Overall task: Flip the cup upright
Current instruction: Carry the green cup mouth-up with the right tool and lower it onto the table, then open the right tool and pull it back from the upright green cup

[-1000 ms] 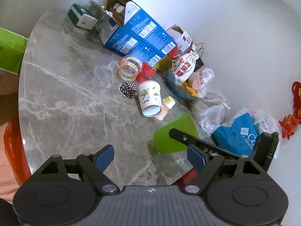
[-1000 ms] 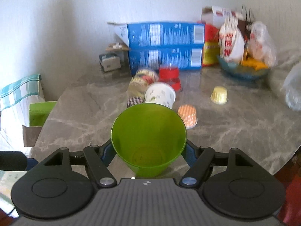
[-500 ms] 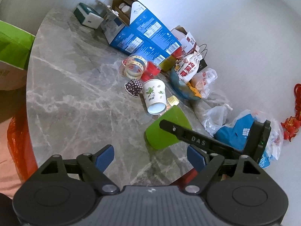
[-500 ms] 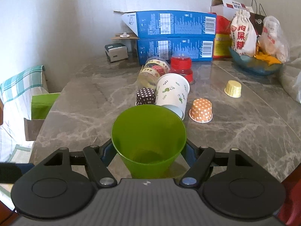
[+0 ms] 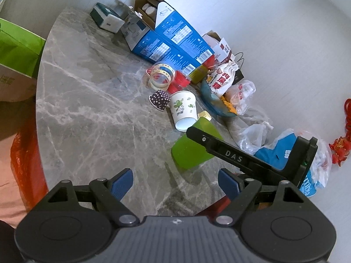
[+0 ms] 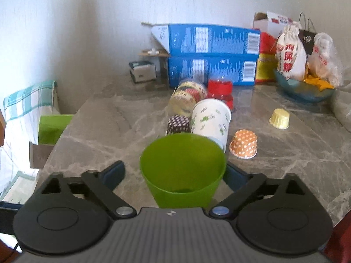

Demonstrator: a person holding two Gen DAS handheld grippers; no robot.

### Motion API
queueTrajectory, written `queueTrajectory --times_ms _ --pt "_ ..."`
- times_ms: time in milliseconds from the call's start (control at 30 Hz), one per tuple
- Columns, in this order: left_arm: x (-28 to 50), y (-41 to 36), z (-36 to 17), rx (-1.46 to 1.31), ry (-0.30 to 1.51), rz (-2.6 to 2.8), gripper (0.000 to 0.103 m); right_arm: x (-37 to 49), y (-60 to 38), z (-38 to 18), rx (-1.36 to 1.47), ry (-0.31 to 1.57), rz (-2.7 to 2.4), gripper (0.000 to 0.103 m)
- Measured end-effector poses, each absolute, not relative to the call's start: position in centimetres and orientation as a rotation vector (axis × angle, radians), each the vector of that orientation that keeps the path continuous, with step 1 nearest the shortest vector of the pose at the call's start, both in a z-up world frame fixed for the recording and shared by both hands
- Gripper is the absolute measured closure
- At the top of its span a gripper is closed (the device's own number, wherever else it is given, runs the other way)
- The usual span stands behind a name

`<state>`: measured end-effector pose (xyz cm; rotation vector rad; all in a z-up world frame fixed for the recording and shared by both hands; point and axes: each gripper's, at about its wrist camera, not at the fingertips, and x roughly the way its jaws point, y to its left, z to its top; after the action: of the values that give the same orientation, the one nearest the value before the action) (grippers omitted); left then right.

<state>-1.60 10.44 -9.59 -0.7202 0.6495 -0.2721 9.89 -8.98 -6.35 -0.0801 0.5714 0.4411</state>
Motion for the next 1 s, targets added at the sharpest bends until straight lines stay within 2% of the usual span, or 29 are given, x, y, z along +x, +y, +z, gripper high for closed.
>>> queueTrajectory --times_ms 200,333,433,600,667,867,1000 --pt "-2.0 9.6 -9.3 -0.675 0.642 -0.248 0.013 8.9 -10.5 -6.1 -0.039 0.532 0.443 0.004" --pt "-2.8 8.6 -8.7 -0.56 0.621 -0.193 0.003 6.6 -13.7 -5.0 0.043 0.486 0.44 0.002" --pt "-3.3 7.2 -7.9 -0.415 0.603 -0.132 0.003 4.4 -16.2 -4.4 0.086 0.464 0.482 0.001" --pt "-4.3 4.4 -5.6 -0.193 0.549 -0.088 0.002 2.9 -17.8 -4.5 0.085 0.576 0.439 0.001" --pt "-4.8 3.4 -4.2 -0.166 0.521 -0.081 0.002 2.2 -18.3 -3.7 0.082 0.582 0.405 0.001" --pt "-5.2 2.0 0.1 -0.187 0.499 -0.124 0.003 -0.7 -20.5 0.4 0.093 0.428 0.321 0.001" --pt "-5.1 0.9 1.9 -0.156 0.45 -0.108 0.002 -0.7 -21.7 1.9 0.132 0.453 0.334 0.001"
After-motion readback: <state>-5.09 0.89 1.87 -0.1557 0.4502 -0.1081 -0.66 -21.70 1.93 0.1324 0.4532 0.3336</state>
